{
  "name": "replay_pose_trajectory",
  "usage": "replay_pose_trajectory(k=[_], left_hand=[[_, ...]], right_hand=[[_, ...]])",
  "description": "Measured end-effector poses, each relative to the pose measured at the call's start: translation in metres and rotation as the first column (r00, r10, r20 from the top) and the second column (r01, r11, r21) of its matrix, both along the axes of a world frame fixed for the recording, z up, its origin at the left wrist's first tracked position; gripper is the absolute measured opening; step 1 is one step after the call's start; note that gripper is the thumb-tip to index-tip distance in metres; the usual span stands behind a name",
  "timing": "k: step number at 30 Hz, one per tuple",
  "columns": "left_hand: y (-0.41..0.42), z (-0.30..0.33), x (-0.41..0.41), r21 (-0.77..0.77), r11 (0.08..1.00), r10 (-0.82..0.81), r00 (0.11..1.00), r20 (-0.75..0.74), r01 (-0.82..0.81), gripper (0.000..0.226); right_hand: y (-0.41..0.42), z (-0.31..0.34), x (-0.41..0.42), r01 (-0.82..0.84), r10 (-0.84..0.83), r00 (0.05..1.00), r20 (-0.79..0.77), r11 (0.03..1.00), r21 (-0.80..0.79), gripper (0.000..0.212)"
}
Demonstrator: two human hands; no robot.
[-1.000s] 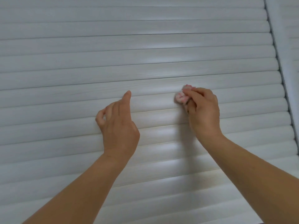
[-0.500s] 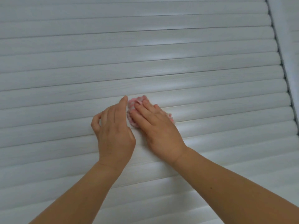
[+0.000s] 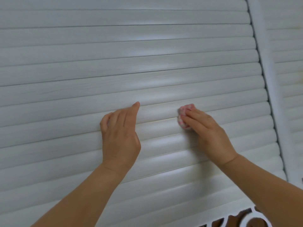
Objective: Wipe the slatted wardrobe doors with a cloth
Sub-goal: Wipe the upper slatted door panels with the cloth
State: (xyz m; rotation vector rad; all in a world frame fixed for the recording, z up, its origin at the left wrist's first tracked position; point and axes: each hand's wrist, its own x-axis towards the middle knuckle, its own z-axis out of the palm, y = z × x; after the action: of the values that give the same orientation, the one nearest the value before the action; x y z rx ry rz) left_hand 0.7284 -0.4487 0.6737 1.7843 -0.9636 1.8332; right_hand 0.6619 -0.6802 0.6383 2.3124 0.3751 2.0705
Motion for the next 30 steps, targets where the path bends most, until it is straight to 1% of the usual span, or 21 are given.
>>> replay_pose_trajectory(k=[1, 3, 4, 5, 6, 8, 9, 10, 11, 12, 14, 15, 16, 18, 21, 23, 25, 28, 30], left_hand=[[-0.001, 0.000, 0.000, 0.001, 1.000, 0.003, 1.000, -0.006, -0.003, 0.068], [-0.003, 0.000, -0.002, -0.012, 1.000, 0.007, 1.000, -0.019, -0.007, 0.068], [-0.004, 0.001, -0.003, -0.021, 1.000, 0.006, 1.000, -0.024, -0.007, 0.068], [-0.006, 0.000, -0.004, -0.028, 1.000, 0.007, 1.000, -0.027, -0.008, 0.068], [-0.007, 0.000, -0.005, -0.031, 0.999, 0.009, 1.000, -0.029, -0.010, 0.068], [-0.010, 0.000, -0.007, -0.016, 1.000, 0.009, 1.000, -0.029, -0.010, 0.068], [-0.013, -0.001, -0.009, 0.004, 1.000, 0.008, 1.000, -0.023, -0.008, 0.068], [-0.019, -0.002, -0.011, 0.031, 1.000, 0.005, 1.000, -0.019, -0.004, 0.067], [-0.022, -0.002, -0.012, 0.050, 0.999, 0.006, 1.000, -0.013, -0.006, 0.066], [-0.027, -0.003, -0.014, 0.068, 0.998, 0.000, 1.000, -0.007, 0.000, 0.065], [-0.040, -0.005, -0.016, 0.096, 0.995, -0.026, 1.000, -0.006, 0.026, 0.063], [-0.046, -0.005, -0.016, 0.105, 0.994, -0.036, 0.999, -0.005, 0.037, 0.062], [-0.054, -0.006, -0.017, 0.116, 0.992, -0.044, 0.999, -0.006, 0.045, 0.062], [-0.066, -0.007, -0.018, 0.141, 0.989, -0.038, 0.999, 0.002, 0.038, 0.064], [-0.082, -0.010, -0.019, 0.172, 0.985, -0.040, 0.999, 0.035, 0.034, 0.064], [-0.090, -0.011, -0.019, 0.161, 0.985, -0.060, 0.997, 0.038, 0.053, 0.063], [-0.096, -0.011, -0.016, 0.137, 0.988, -0.074, 0.996, 0.047, 0.067, 0.062], [-0.097, -0.012, -0.013, 0.119, 0.991, -0.072, 0.995, 0.067, 0.064, 0.062], [-0.098, -0.013, -0.012, 0.108, 0.993, -0.066, 0.995, 0.081, 0.057, 0.061]], right_hand=[[-0.009, -0.002, -0.006, -0.018, 0.019, 1.000, -0.017, 0.997, 0.074, 0.043], [-0.014, 0.000, -0.021, -0.155, 0.173, 0.984, -0.037, 0.945, 0.287, 0.023], [-0.013, 0.004, -0.025, -0.177, 0.193, 0.981, -0.010, 0.913, 0.367, 0.021], [-0.011, 0.007, -0.027, -0.234, 0.247, 0.969, 0.029, 0.865, 0.444, 0.025], [-0.006, 0.009, -0.026, -0.214, 0.205, 0.976, 0.070, 0.856, 0.472, 0.025], [0.015, 0.008, -0.015, -0.168, 0.128, 0.985, 0.114, 0.857, 0.487, 0.024], [0.024, 0.003, -0.004, -0.220, 0.193, 0.975, 0.107, 0.857, 0.467, 0.025], [0.035, -0.003, 0.004, -0.234, 0.225, 0.972, 0.068, 0.892, 0.387, 0.031], [0.047, -0.007, 0.010, -0.164, 0.170, 0.985, 0.002, 0.946, 0.278, 0.039], [0.053, -0.008, 0.012, -0.111, 0.123, 0.991, -0.057, 0.977, 0.184, 0.045], [0.050, -0.006, 0.015, -0.077, 0.080, 0.993, -0.088, 0.996, 0.035, 0.050], [0.044, -0.003, 0.016, -0.056, 0.055, 0.994, -0.094, 0.998, -0.006, 0.052], [0.034, -0.002, 0.015, -0.032, 0.031, 0.994, -0.102, 0.999, -0.010, 0.052], [0.013, 0.002, 0.011, -0.006, 0.010, 0.995, -0.101, 0.999, 0.035, 0.053], [-0.013, 0.010, -0.002, 0.001, 0.008, 0.999, -0.047, 0.983, 0.184, 0.054], [-0.034, 0.017, -0.009, 0.019, -0.016, 1.000, -0.018, 0.970, 0.243, 0.055], [-0.060, 0.022, -0.014, 0.058, -0.063, 0.998, 0.010, 0.962, 0.267, 0.056], [-0.097, 0.024, -0.018, 0.137, -0.146, 0.989, 0.005, 0.935, 0.328, 0.057], [-0.112, 0.026, -0.022, 0.176, -0.189, 0.982, -0.003, 0.908, 0.379, 0.053]])
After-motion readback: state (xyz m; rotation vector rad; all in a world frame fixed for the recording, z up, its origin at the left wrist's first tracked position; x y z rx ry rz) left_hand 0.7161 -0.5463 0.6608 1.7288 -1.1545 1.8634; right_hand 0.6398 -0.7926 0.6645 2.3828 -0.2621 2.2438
